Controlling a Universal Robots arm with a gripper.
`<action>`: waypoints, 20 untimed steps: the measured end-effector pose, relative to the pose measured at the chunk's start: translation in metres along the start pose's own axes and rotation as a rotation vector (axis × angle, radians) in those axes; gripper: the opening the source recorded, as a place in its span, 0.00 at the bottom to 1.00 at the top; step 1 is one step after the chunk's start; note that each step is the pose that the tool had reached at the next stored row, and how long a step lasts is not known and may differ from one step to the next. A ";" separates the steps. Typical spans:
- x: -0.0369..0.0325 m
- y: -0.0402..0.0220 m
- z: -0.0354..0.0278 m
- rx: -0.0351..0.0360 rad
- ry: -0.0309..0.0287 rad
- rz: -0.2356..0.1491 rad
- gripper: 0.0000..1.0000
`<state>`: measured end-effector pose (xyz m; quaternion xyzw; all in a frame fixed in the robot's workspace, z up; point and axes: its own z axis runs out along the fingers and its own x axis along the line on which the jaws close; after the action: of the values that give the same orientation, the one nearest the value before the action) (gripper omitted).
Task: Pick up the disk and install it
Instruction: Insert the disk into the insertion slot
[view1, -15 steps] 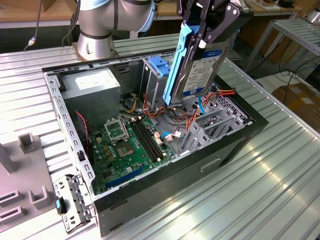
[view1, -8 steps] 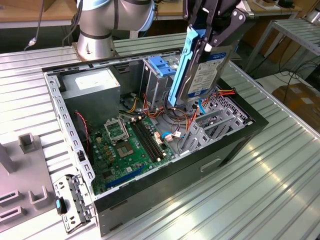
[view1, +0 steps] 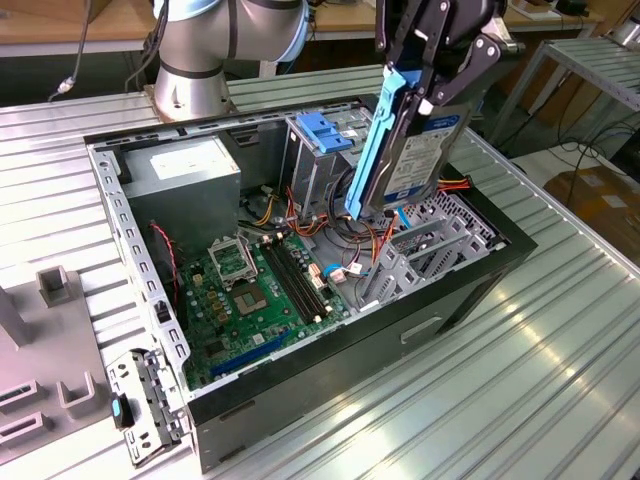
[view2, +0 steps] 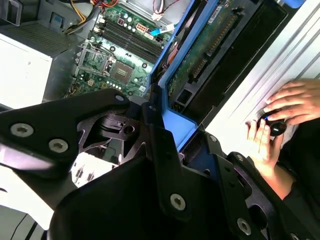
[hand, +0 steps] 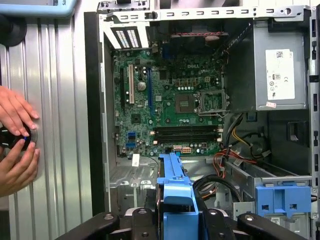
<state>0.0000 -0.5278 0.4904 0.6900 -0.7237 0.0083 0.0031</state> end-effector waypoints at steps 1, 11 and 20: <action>0.0011 -0.0002 0.0009 0.0006 0.0000 0.000 0.37; 0.0117 -0.0193 0.0099 0.0024 -0.0002 0.001 0.37; 0.0151 -0.0438 0.0155 0.0024 0.0005 0.001 0.37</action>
<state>0.0432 -0.5452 0.4755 0.6897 -0.7240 0.0093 0.0025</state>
